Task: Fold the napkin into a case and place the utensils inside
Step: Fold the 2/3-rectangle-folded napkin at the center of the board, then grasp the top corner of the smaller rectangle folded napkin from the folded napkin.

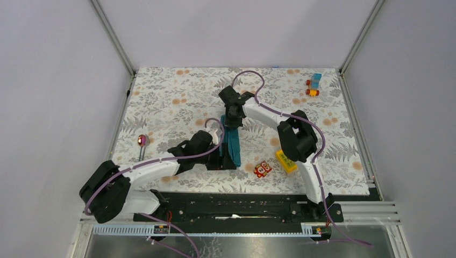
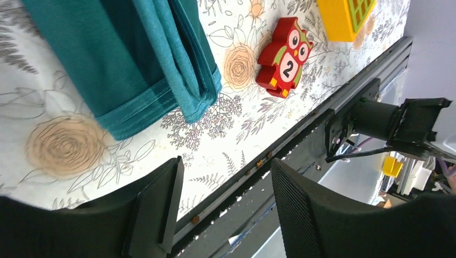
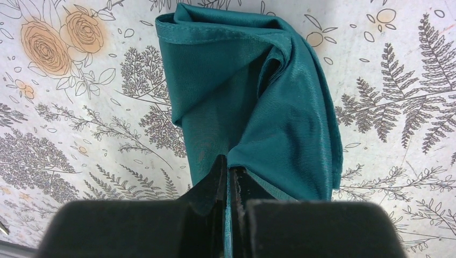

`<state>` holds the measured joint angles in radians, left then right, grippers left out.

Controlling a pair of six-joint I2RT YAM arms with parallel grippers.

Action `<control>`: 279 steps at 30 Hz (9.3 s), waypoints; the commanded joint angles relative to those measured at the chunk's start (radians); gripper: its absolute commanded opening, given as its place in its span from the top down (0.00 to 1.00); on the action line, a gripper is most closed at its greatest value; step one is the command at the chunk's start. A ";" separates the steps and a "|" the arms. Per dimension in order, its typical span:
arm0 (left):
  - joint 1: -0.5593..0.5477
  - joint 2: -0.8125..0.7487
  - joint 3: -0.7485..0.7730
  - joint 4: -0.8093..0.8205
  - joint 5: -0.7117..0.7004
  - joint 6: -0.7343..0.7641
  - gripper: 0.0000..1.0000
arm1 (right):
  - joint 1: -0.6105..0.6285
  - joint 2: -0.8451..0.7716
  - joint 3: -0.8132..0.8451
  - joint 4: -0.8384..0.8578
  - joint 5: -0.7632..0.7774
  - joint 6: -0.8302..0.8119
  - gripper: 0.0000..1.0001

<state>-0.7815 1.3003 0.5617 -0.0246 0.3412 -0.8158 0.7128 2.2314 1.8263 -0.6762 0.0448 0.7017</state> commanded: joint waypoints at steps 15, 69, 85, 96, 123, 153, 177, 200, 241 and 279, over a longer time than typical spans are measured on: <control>0.141 0.160 0.249 0.000 -0.123 0.082 0.23 | 0.016 0.014 0.052 -0.045 0.016 0.079 1.00; 0.329 0.406 0.169 0.169 0.005 0.078 1.00 | -0.249 -0.400 -0.680 0.761 -0.417 0.213 0.14; 0.329 0.409 0.171 0.170 0.012 0.078 1.00 | -0.259 -0.318 -0.705 0.871 -0.494 0.257 0.45; 0.330 0.402 0.172 0.163 0.013 0.082 1.00 | -0.248 -0.291 -0.664 0.869 -0.513 0.260 0.57; 0.383 0.221 0.136 0.020 -0.121 0.023 0.51 | -0.209 -0.167 -0.474 0.869 -0.486 0.378 1.00; 0.352 0.262 0.446 -0.274 -0.337 0.171 0.52 | -0.172 -0.115 -0.473 0.921 -0.604 0.351 1.00; 0.176 0.656 0.886 -0.543 -0.709 0.306 0.68 | -0.172 -0.115 -0.501 0.986 -0.626 0.390 1.00; 0.202 0.613 0.842 -0.473 -0.586 0.298 1.00 | -0.145 -0.103 -0.532 1.069 -0.593 0.467 1.00; 0.311 0.427 0.593 -0.306 -0.364 0.267 1.00 | -0.105 0.002 -0.667 1.425 -0.618 0.571 0.75; 0.325 0.387 0.569 -0.289 -0.311 0.218 1.00 | -0.090 0.107 -0.522 1.372 -0.682 0.456 0.90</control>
<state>-0.4561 1.7416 1.1339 -0.3424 0.0307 -0.5686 0.6086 2.3348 1.2652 0.7074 -0.6548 1.1790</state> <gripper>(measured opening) 0.008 0.098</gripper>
